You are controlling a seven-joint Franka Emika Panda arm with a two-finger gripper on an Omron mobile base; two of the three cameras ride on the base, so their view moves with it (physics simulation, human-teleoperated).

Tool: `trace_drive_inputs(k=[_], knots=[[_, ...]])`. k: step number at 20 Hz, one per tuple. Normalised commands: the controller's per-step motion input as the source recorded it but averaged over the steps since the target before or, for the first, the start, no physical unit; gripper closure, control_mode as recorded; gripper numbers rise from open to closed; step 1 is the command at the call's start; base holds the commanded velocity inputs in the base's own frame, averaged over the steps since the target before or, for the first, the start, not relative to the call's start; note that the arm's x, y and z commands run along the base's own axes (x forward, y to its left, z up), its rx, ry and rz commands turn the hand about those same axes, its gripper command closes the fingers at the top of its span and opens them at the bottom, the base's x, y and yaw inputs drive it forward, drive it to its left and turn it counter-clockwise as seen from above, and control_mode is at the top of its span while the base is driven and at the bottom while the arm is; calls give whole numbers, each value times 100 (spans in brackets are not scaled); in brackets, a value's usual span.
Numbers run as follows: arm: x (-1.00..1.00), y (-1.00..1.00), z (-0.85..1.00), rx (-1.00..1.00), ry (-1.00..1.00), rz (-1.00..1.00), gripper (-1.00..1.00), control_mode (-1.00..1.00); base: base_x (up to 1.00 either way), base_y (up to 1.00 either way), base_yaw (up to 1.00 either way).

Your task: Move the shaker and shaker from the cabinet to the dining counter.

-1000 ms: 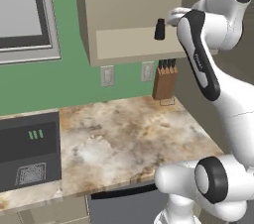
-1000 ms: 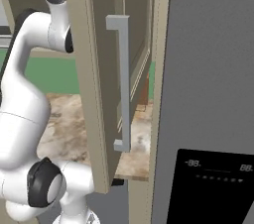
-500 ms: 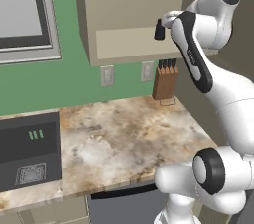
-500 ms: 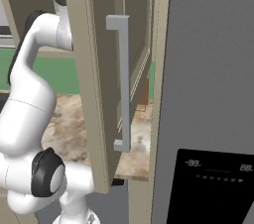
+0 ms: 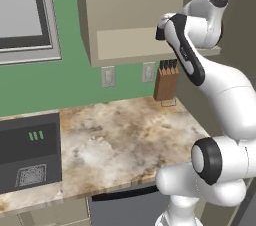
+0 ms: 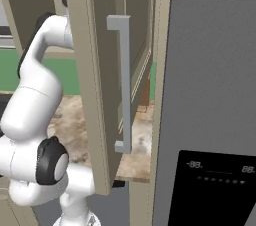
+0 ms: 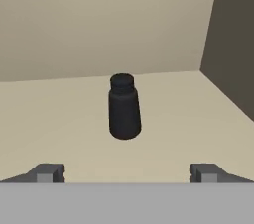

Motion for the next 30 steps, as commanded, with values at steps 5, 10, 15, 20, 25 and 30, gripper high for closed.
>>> trace_drive_inputs(k=[5,10,15,20,25,30], knots=[[39,0,0,-1,0,0,-100,-100,0,0,0],[28,0,0,0,0,0,-100,-100,0,0,0],[24,0,0,0,0,0,-100,-100,0,0,0],[23,0,0,0,0,0,-100,-100,0,0,0],[18,0,0,0,0,0,-100,-100,0,0,0],[24,0,0,0,0,0,-100,-100,0,0,0]])
